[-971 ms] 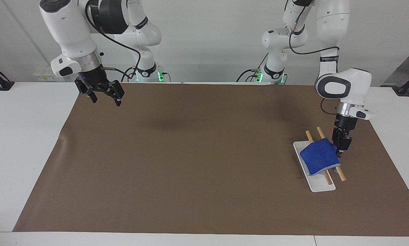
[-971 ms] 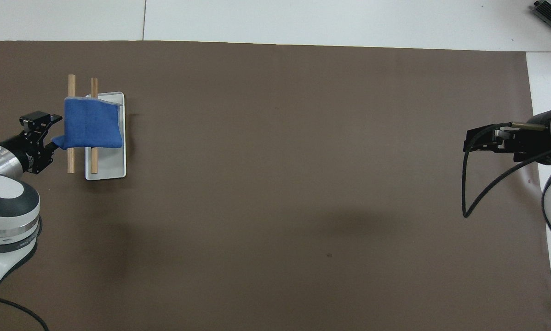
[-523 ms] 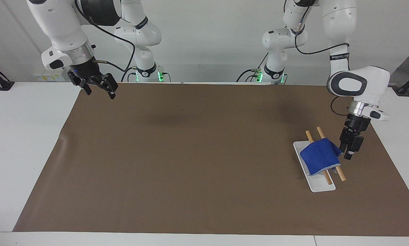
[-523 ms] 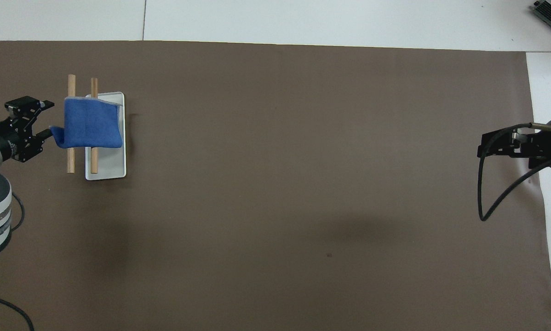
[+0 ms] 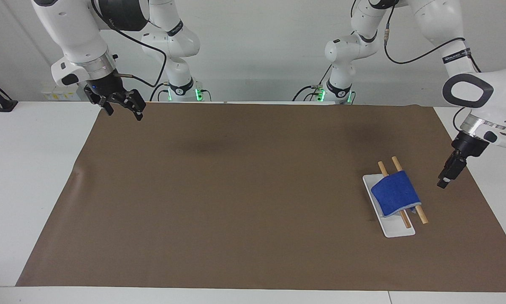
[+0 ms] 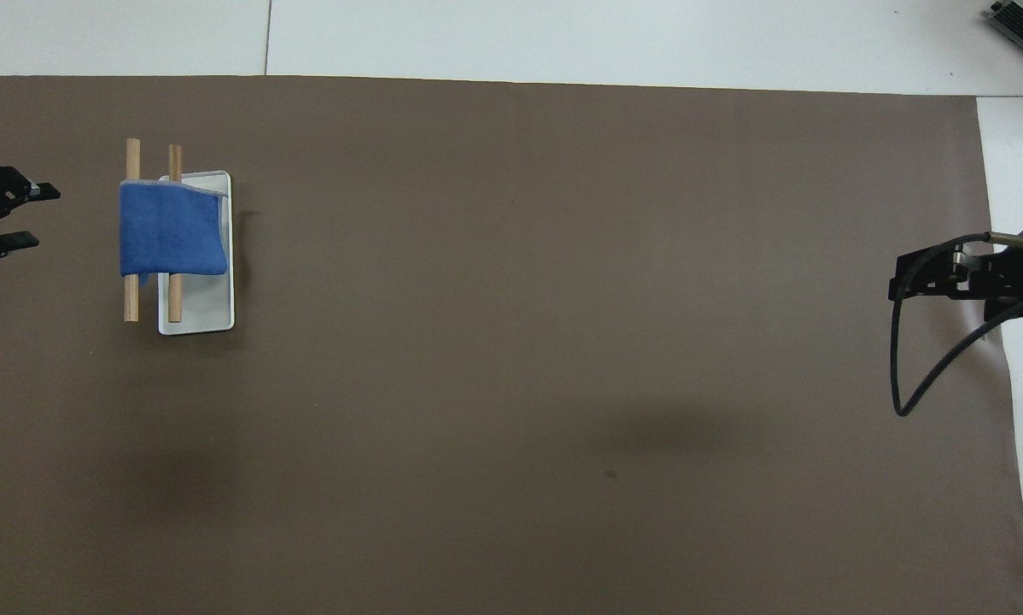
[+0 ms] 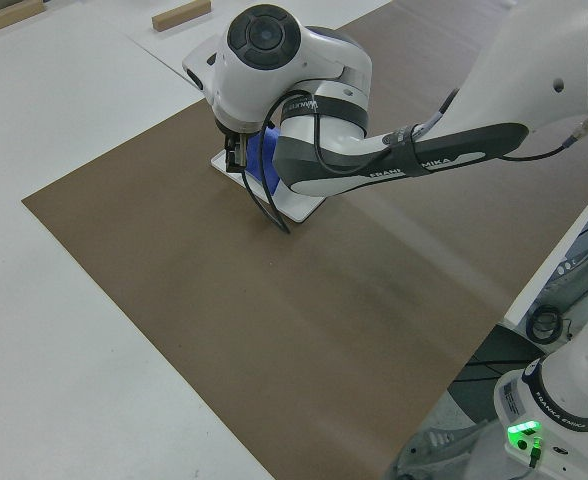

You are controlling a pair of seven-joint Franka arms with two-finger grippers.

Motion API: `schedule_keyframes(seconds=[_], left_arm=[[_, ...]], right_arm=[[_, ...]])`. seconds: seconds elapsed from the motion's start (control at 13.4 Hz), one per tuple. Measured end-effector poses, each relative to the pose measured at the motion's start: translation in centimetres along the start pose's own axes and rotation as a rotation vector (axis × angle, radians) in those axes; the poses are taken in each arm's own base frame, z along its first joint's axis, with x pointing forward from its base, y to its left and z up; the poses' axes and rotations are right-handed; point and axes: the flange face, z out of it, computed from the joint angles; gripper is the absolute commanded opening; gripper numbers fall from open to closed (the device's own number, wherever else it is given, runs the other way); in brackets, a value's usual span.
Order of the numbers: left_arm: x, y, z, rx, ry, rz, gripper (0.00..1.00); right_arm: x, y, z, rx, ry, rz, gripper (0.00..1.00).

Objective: Right arm passes towel to left arm to hang

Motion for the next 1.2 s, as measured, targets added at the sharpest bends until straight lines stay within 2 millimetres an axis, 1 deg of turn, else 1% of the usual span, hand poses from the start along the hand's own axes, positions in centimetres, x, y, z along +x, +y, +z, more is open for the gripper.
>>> schedule_keyframes(seconds=[0.15, 0.3, 0.45, 0.52, 0.75, 0.9, 1.05, 1.2], left_arm=[[0.4, 1.7, -1.9, 0.064, -0.028, 0.072, 0.82], [0.3, 3.9, -4.0, 0.146, -0.066, 0.148, 0.82], [-0.6, 6.7, -5.8, 0.213, -0.111, 0.22, 0.82], [-1.6, 8.3, -6.4, 0.252, -0.135, 0.262, 0.83], [-5.0, 13.0, -7.1, 0.352, -0.19, 0.385, 0.83], [-7.3, 15.6, -7.2, 0.388, -0.215, 0.449, 0.81], [-8.7, 17.1, -7.5, 0.412, -0.228, 0.488, 0.77], [-9.2, 17.4, -7.9, 0.428, -0.252, 0.545, 0.76]], right_arm=[[0.0, -0.2, 0.0, 0.0, 0.0, -0.007, 1.0], [-0.2, -0.8, 0.0, -0.018, 0.003, -0.048, 1.0], [-0.4, -1.6, 0.0, -0.034, 0.007, -0.078, 1.0], [-0.4, -1.9, 0.0, -0.035, 0.008, -0.084, 1.0], [-0.5, -2.1, 0.0, -0.035, 0.008, -0.101, 1.0], [-0.5, -2.1, 0.0, -0.035, 0.009, -0.103, 1.0], [-0.5, -2.0, -0.1, -0.035, 0.009, -0.102, 1.0], [-0.5, -2.0, -0.1, -0.035, 0.009, -0.102, 1.0]])
